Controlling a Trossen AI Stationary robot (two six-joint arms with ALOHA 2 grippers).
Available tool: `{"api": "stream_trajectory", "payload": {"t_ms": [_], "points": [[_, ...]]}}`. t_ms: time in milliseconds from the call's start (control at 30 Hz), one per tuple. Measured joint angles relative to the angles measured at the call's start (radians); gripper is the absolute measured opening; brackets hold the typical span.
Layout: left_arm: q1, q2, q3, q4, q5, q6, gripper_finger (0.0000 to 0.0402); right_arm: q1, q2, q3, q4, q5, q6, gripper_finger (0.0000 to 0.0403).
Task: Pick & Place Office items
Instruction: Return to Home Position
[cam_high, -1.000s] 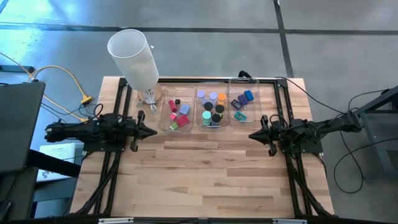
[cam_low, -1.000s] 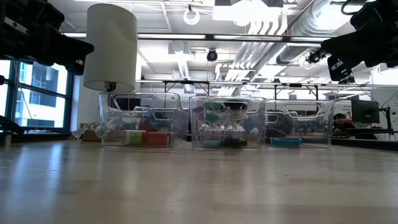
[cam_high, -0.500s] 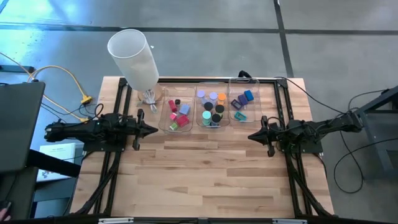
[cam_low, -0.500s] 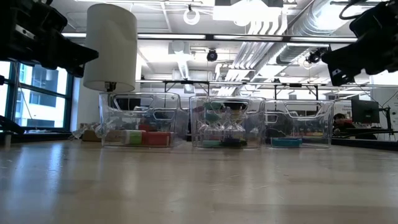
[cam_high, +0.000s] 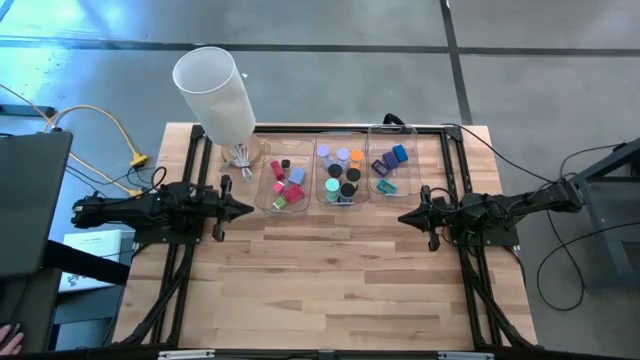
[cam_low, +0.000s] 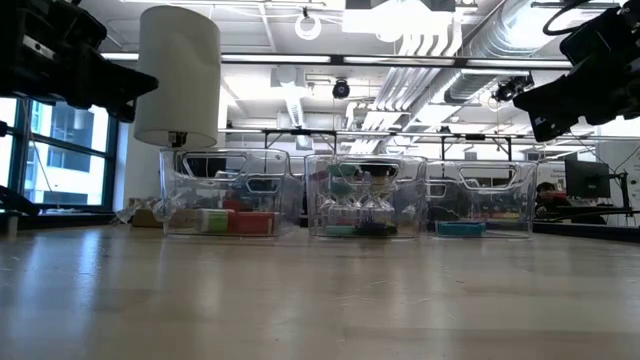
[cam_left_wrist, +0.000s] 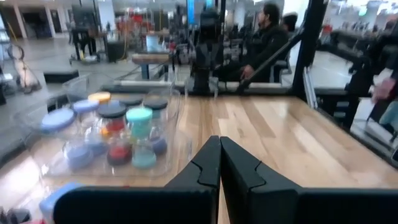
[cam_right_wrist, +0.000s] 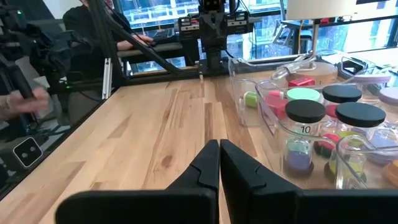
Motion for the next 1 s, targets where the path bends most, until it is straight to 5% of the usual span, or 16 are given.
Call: {"api": "stream_trajectory", "payload": {"t_ms": [1000], "points": [[0.0,0.0,0.0,0.096,-0.003,-0.014,0.0001,0.0,0.0,0.0,-0.005,0.002,-0.001,0.0002]]}}
